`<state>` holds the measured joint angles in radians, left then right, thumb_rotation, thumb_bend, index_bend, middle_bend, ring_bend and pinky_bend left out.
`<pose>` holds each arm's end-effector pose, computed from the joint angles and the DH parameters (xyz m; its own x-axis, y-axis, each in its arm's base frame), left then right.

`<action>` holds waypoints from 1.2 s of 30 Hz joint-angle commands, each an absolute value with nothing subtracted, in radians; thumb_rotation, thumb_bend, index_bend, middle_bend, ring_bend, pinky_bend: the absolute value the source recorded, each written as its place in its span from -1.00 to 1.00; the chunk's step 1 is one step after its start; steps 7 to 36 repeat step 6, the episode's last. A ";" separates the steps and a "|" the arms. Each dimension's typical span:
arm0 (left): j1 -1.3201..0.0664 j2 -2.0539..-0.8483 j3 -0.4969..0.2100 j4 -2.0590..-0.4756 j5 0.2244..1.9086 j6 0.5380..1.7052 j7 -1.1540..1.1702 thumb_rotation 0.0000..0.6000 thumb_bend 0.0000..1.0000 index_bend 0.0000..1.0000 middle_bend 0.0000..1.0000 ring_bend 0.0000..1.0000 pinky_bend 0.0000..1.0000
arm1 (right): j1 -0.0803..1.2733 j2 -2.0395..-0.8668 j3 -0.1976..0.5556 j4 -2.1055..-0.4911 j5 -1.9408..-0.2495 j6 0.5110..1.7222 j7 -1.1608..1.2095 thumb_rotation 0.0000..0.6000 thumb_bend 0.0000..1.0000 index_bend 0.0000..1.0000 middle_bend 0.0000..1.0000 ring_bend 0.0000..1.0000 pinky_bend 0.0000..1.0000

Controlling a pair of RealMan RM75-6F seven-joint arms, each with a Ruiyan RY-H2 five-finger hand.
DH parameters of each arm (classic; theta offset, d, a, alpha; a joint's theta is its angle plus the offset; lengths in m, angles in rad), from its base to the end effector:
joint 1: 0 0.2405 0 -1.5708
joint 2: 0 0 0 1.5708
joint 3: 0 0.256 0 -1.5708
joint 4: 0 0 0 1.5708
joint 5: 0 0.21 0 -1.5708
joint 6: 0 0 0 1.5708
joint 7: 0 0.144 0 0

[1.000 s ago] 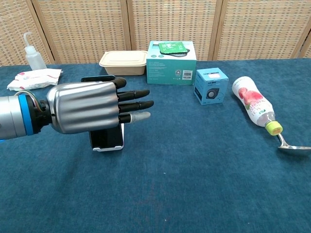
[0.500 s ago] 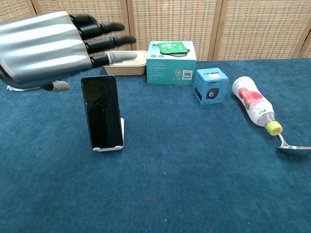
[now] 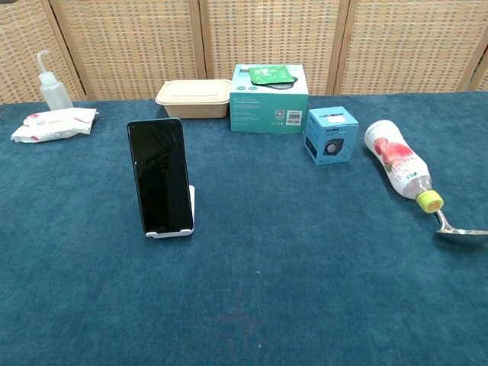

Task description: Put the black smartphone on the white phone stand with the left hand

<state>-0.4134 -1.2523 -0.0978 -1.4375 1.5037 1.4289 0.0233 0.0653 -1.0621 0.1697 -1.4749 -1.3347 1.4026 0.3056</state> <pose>-0.2526 0.2896 0.1318 0.4283 -0.1373 0.8932 0.8463 -0.2854 -0.4497 -0.3588 -0.1987 0.2147 0.2575 0.0968 0.9614 -0.9559 0.1711 0.2388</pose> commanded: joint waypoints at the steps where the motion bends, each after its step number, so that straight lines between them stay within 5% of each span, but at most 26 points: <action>1: -0.281 -1.238 -0.075 -1.439 1.344 1.437 -0.057 1.00 -1.00 -1.00 -1.00 -1.00 -0.98 | 0.064 -1.067 0.171 -1.477 -1.332 1.410 0.293 1.00 -0.89 -1.00 -1.00 -1.00 -1.00; 6: -0.233 -1.187 -0.052 -1.563 1.322 1.455 0.029 1.00 -1.00 -1.00 -1.00 -1.00 -1.00 | 0.063 -1.074 0.172 -1.478 -1.335 1.420 0.279 1.00 -0.89 -1.00 -1.00 -1.00 -1.00; 36: -0.233 -1.187 -0.052 -1.563 1.322 1.455 0.029 1.00 -1.00 -1.00 -1.00 -1.00 -1.00 | 0.063 -1.074 0.172 -1.478 -1.335 1.420 0.279 1.00 -0.89 -1.00 -1.00 -1.00 -1.00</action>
